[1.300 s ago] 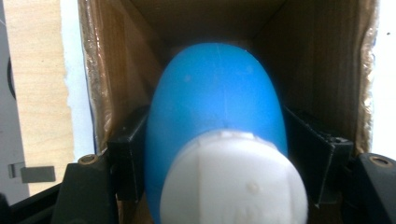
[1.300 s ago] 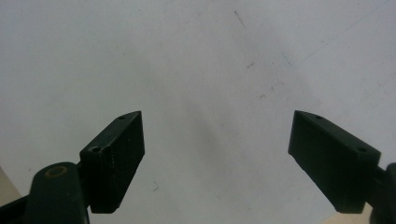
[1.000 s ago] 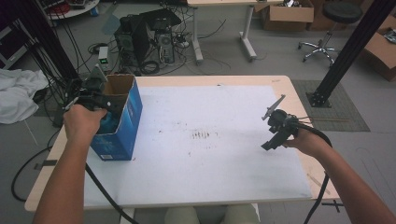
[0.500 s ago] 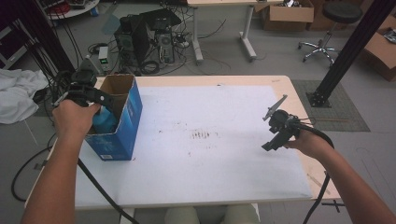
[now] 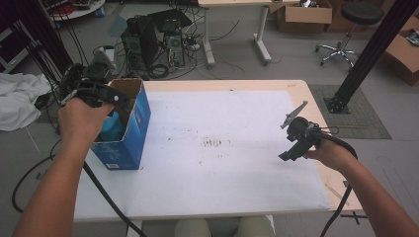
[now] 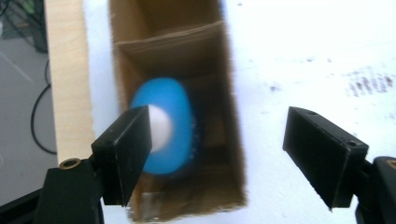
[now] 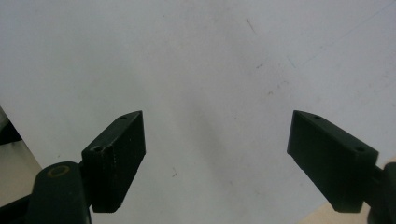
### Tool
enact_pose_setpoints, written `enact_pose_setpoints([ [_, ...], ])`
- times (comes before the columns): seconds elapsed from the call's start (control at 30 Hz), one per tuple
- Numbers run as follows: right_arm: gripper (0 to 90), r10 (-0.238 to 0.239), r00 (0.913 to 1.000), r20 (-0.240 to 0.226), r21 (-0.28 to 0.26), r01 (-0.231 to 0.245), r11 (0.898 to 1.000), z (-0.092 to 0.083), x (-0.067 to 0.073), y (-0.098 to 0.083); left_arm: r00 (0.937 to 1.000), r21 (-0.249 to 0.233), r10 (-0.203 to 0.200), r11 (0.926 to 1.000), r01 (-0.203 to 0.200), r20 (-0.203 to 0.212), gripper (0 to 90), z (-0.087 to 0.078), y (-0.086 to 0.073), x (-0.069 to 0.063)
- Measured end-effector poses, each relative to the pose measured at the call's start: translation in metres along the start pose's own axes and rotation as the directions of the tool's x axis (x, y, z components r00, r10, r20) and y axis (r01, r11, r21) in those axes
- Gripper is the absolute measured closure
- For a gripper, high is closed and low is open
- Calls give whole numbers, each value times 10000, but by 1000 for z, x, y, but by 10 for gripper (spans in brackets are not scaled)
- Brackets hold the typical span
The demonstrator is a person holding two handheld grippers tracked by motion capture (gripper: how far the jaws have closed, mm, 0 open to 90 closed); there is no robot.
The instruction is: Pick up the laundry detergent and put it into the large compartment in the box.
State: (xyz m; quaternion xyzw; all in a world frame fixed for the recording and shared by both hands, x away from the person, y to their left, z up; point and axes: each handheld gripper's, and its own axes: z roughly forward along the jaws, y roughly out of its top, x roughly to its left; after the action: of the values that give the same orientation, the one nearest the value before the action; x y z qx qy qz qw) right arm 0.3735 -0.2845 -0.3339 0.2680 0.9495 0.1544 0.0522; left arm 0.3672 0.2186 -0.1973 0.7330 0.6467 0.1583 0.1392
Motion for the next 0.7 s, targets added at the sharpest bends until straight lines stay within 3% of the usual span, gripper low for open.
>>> enact_pose_setpoints([
  [0.23,192,-72,10000,43,-60,72,10000,-4,3,-1,9955,-199,789,9968,-779,517,213,-10,2,-33],
  [0.27,192,-72,10000,43,-60,72,10000,-4,3,-1,9955,-199,789,9968,-779,517,211,-10,2,-33],
  [0.37,192,-84,9999,58,-114,84,9999,-5,4,-1,9901,-229,1261,9919,-1249,619,200,-14,3,-47],
  [0.43,192,-70,10000,66,-106,70,9999,-5,5,-2,9888,-283,1326,9910,-1309,688,200,-14,3,-51],
  [0.5,192,-76,9999,72,-149,77,9999,-6,5,-2,9830,-387,1619,9865,-1591,870,200,-15,3,-60],
  [0.7,191,-40,10000,70,-156,41,9999,-7,6,-4,9742,-432,2073,9780,-2041,897,195,-14,3,-77],
])
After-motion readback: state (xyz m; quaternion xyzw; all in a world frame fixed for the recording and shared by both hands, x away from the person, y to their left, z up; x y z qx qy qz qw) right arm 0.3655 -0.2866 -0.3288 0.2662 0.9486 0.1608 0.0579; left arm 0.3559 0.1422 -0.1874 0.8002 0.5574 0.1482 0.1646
